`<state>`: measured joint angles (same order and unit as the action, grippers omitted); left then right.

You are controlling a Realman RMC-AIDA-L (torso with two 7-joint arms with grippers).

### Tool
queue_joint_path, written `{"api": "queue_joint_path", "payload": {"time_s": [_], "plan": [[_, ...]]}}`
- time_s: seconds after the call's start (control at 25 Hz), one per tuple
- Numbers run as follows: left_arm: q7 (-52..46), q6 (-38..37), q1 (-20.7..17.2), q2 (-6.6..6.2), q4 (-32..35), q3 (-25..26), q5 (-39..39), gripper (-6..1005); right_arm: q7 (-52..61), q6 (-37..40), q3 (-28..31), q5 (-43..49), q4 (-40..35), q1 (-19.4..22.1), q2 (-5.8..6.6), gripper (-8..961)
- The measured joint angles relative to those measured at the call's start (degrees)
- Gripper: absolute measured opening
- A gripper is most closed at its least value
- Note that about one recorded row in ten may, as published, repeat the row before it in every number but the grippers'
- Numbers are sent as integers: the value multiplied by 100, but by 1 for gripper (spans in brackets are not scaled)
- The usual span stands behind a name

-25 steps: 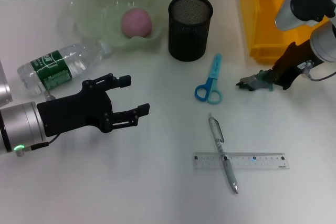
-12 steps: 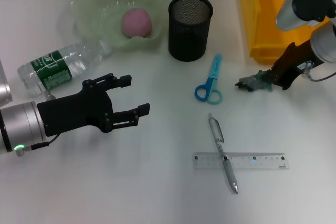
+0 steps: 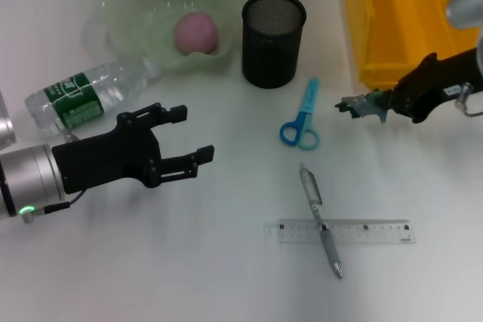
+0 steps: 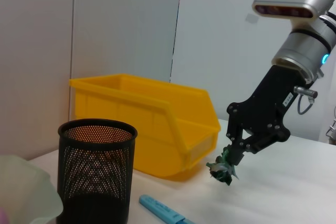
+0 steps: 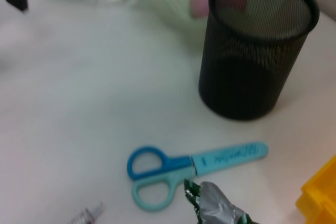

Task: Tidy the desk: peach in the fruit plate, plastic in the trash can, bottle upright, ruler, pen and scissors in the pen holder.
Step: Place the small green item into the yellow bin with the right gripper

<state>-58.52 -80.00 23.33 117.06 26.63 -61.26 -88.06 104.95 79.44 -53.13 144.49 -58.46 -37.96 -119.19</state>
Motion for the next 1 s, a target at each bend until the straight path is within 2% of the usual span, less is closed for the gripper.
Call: {"api": "queue_joint_path", "payload": {"time_s": [0.24,0.28,0.32,0.44,0.48,0.52,0.68,0.84,0.88,1.0], "plan": [[-56,14,34,0,5,0,0,825,-938,8,444,-1331,119,597,3,-2],[-78,16,47,0,6,0,0,825,-1433,9,592,-1981,293,853,20,-2],[-101,19,56,-4,7,0,0,825,-1433,9,592,-1981,293,853,20,-2],[-165,18,79,-17,7,3,0,824,-2377,114,771,-2982,772,1169,86,-2],[-200,12,89,-23,16,17,0,824,-2933,250,906,-3527,1228,1273,169,-2],[-200,12,89,-23,16,17,0,824,-2933,250,906,-3527,1228,1273,169,-1],[-241,-1,134,-26,15,26,0,824,-4224,485,1479,-4230,2569,1318,309,-1],[-246,-1,146,-17,14,26,0,823,-4796,475,1765,-4310,3060,1295,295,-1],[-246,2,147,-13,19,28,0,823,-5187,460,2006,-4318,3332,1283,247,-1],[-245,11,149,-5,23,60,0,823,-5490,460,2198,-4324,3539,1272,206,-1]]}}
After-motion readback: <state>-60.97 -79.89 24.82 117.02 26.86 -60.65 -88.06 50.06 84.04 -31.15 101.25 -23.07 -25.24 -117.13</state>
